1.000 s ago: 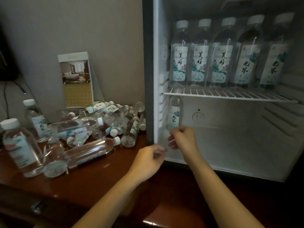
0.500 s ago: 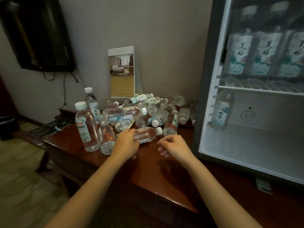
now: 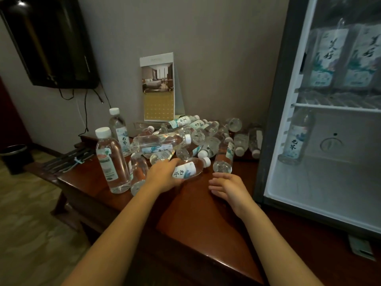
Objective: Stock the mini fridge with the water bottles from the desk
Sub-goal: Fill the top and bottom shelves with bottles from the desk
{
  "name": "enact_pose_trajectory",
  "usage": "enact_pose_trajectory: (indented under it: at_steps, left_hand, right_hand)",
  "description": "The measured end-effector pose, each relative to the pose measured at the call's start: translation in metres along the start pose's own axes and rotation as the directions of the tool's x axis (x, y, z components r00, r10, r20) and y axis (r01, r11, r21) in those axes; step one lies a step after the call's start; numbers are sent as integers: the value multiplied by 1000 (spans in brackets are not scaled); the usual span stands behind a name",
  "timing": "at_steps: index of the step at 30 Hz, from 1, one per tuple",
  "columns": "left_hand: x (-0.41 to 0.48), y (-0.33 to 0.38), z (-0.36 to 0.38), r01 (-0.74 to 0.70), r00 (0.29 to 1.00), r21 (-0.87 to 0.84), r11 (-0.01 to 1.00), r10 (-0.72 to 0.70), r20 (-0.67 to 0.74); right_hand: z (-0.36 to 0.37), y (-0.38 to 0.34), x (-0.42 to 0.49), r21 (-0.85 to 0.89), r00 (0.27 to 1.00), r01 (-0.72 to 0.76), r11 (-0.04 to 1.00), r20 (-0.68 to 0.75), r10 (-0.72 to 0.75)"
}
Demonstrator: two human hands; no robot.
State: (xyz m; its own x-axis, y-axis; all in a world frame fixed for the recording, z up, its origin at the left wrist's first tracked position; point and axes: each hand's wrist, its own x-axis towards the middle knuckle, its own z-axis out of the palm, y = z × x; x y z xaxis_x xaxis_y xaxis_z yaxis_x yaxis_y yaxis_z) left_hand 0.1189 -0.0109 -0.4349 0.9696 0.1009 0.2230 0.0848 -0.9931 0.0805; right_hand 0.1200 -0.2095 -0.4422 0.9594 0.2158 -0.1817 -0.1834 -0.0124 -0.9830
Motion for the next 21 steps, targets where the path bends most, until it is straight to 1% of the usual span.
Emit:
enact_pose_trajectory:
  at_steps: [3,5,8,10,12,14,16,18,19,21]
  left_hand:
    - [-9,8,-1,11,999,-191,981,-4,37]
    - [-19,16,0,41,999,-254,966,-40,11]
    - [-34,27,-1,101,991,-323,941,-123,-49]
    - [-43,33,-2,122,983,-430,895,-170,-75]
    - [-54,38,0,126,977,-582,804,-203,-69]
    - [-66,46,2,109,976,-712,694,-210,-56]
    - [-76,52,6,75,985,-838,540,-172,-23]
    - [-83,54,8,49,994,-910,411,-106,6]
    - [-86,55,7,43,997,-925,376,-77,15]
    - [-90,55,6,38,999,-927,373,-31,29]
  right_hand:
    - [4,-1,1,70,997,-56,996,62,52]
    - [5,-1,0,102,992,-70,992,109,59]
    - [4,0,-4,137,987,-48,989,160,25]
    - [4,0,-9,136,977,-13,991,214,-16]
    - [5,2,-11,155,967,33,987,244,-70]
    - [5,3,-12,214,963,83,973,234,-133]
    - [4,2,-14,273,953,131,953,232,-197]
    - [1,0,-18,303,943,161,939,232,-237]
    - [0,-1,-20,302,939,175,937,234,-251]
    - [-2,-3,-26,275,931,199,941,247,-269]
